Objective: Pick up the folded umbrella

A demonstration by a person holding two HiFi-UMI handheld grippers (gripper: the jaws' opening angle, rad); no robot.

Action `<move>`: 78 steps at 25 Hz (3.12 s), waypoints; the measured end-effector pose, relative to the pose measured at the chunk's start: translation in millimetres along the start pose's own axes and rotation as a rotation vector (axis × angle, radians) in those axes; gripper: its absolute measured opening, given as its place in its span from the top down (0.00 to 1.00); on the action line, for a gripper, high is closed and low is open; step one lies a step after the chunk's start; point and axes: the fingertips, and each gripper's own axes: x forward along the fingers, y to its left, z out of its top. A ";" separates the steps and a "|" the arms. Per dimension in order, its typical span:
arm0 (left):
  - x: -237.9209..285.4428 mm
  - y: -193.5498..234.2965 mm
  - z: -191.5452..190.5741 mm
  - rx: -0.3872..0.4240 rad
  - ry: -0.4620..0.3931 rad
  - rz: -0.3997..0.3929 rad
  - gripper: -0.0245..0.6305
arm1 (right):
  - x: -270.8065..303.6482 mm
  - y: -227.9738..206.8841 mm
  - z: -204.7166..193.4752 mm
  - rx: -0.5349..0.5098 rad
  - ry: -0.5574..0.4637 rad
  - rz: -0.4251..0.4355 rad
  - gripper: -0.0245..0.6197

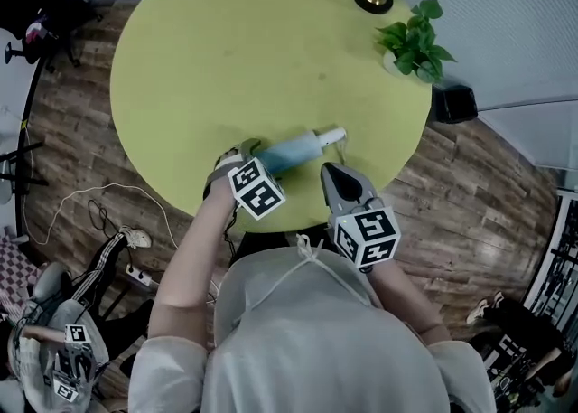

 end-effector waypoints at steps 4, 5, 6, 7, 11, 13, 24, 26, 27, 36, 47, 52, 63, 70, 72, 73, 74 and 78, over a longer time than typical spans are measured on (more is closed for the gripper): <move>19.0 0.1 -1.5 0.050 0.065 -0.049 0.34 | 2.6 -7.9 -6.5 0.017 0.021 -0.019 0.96; 21.4 -0.2 -1.5 0.056 0.071 -0.057 0.40 | 2.6 -9.3 -7.4 0.020 0.025 -0.024 0.96; 23.4 -1.6 -1.8 0.059 0.077 -0.067 0.41 | 2.5 -10.7 -8.0 0.023 0.028 -0.029 0.96; 25.3 -3.8 -2.3 0.063 0.081 -0.079 0.44 | 2.5 -12.1 -8.4 0.025 0.030 -0.033 0.96; 31.4 -9.3 -2.8 0.081 0.090 -0.109 0.48 | 3.4 -20.1 -9.2 0.035 0.035 -0.045 0.96; 32.3 -8.9 -1.9 0.079 0.085 -0.118 0.48 | 3.4 -23.3 -9.3 0.041 0.033 -0.051 0.96; 30.9 -12.4 -0.6 0.066 0.062 -0.102 0.50 | 0.1 -25.0 -3.8 0.039 0.010 -0.046 0.96; 30.5 -12.8 -0.8 0.064 0.079 -0.105 0.51 | -3.4 -25.5 -2.4 0.035 0.004 -0.048 0.96; 30.1 -13.1 -0.9 0.056 0.081 -0.109 0.52 | -5.8 -26.2 -2.2 0.035 0.000 -0.050 0.96; 8.8 -6.6 5.5 -0.054 0.039 -0.074 0.52 | -27.6 -38.5 -5.6 0.031 -0.005 -0.076 0.96; -90.2 34.6 71.3 -0.169 -0.334 0.197 0.52 | -39.0 -32.6 18.9 -0.019 -0.062 -0.045 0.96; -155.7 45.4 97.0 -0.232 -0.552 0.329 0.52 | -44.6 -19.0 39.7 -0.053 -0.116 -0.023 0.96; -313.6 63.7 92.9 -0.457 -1.040 0.656 0.52 | -64.2 4.6 98.7 -0.136 -0.268 -0.008 0.96; -357.2 45.3 74.7 -0.512 -1.139 0.778 0.52 | -84.9 25.0 128.4 -0.134 -0.367 -0.006 0.96; -357.3 40.2 73.8 -0.502 -1.135 0.783 0.52 | -86.1 32.3 129.4 -0.160 -0.372 0.004 0.96; -356.4 38.5 73.2 -0.502 -1.133 0.780 0.52 | -86.2 35.5 129.1 -0.169 -0.371 0.010 0.96; -355.5 37.2 72.5 -0.503 -1.130 0.777 0.52 | -85.9 38.7 128.7 -0.176 -0.369 0.018 0.96; -350.7 34.1 70.5 -0.521 -1.110 0.749 0.52 | -85.5 49.2 127.0 -0.202 -0.358 0.045 0.96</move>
